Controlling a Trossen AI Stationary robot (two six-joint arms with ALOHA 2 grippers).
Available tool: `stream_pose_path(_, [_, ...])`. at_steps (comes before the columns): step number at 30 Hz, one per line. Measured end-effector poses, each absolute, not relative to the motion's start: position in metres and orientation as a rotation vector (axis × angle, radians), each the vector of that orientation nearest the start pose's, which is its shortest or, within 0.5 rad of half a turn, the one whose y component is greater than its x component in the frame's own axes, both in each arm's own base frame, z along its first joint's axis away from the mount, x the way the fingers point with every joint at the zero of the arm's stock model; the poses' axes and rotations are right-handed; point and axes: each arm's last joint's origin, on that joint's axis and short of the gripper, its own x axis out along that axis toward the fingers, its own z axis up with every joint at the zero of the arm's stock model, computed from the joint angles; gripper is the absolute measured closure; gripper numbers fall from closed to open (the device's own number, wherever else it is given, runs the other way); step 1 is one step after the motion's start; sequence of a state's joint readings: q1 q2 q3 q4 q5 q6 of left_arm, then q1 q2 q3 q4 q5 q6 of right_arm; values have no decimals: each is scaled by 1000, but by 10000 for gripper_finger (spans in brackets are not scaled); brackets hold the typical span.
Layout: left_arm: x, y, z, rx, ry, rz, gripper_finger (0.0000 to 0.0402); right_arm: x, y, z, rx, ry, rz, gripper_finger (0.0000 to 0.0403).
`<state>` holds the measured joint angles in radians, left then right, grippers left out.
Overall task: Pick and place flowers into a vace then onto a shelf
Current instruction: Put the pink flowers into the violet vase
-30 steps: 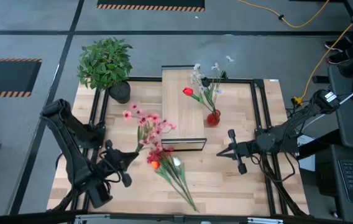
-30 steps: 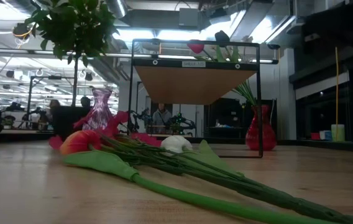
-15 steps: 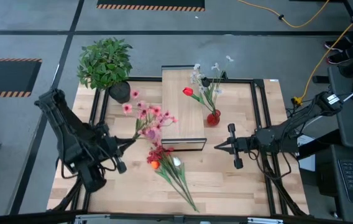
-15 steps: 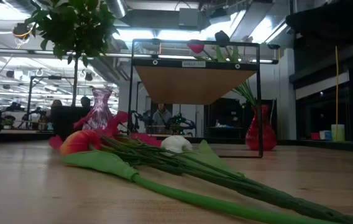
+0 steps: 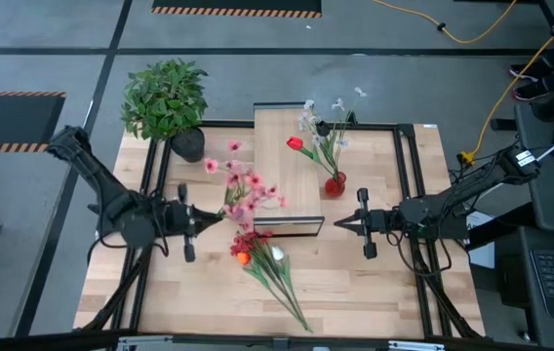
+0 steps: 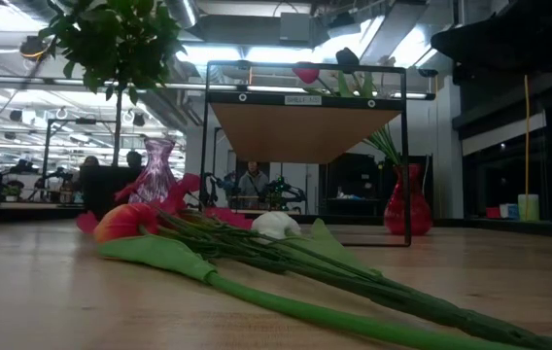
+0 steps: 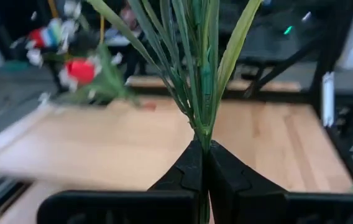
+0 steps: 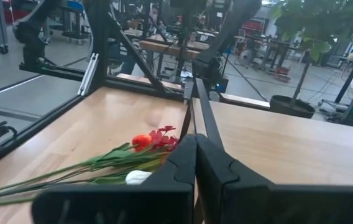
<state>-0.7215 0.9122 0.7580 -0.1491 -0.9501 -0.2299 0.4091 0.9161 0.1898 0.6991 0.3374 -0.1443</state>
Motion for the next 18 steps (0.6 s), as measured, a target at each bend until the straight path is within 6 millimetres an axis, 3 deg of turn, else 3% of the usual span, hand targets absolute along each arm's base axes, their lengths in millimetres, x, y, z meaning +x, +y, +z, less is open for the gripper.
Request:
stream_pose_path(10, [169,-80,295,61,59,213,398,166,62,192,-126,30,75,396])
stream_pose_path(18, [173,-59,276,102,-175,203,398,166,62,192,-126,30,75,396])
